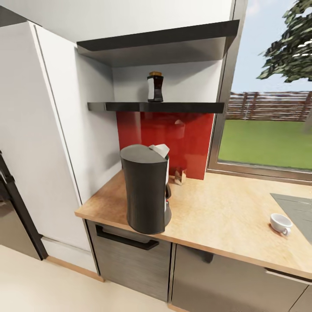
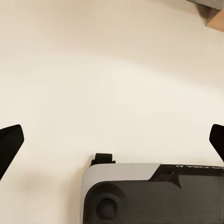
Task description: Set up a coffee station on the kitchen countertop: keep the coffee maker on the countertop, move the bottle of coffee from the kitchen shelf to the counter next to the coffee maker, place a paper coffee filter on top of the coffee maker, put the saucer next to the coffee maker with the coffee cup on the saucer, and place the electric kettle next to the coffee maker.
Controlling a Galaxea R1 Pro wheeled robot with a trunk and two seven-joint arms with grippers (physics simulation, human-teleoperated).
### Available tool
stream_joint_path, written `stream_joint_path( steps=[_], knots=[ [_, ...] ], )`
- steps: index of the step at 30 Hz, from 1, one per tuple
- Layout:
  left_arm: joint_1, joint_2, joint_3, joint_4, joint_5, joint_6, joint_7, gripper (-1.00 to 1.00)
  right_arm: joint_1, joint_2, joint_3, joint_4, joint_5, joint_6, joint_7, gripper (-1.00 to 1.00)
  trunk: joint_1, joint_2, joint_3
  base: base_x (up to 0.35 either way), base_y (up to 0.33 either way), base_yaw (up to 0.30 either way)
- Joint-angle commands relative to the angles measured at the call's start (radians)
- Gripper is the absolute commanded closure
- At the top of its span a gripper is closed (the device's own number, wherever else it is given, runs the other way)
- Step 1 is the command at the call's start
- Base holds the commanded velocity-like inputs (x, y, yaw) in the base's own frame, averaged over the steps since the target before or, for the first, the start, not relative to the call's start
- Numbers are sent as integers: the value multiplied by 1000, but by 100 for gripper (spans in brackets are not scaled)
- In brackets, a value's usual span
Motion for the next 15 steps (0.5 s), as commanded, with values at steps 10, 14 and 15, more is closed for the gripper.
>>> stream_joint_path(
  steps=[10,14,15],
  knots=[
    [0,0,4,-1,2,-1,-1,-100,0,0,9,1,-6,-4,3,-100,0,-1,-1,0,5,-170],
    [0,1,5,-1,1,-1,-1,-100,-1,0,9,1,-6,-4,3,-100,0,-1,-1,0,161,-152],
    [0,1,5,0,1,-1,-1,-100,-1,0,9,1,-6,-4,3,-100,0,-1,-1,0,233,-80]
  ],
)
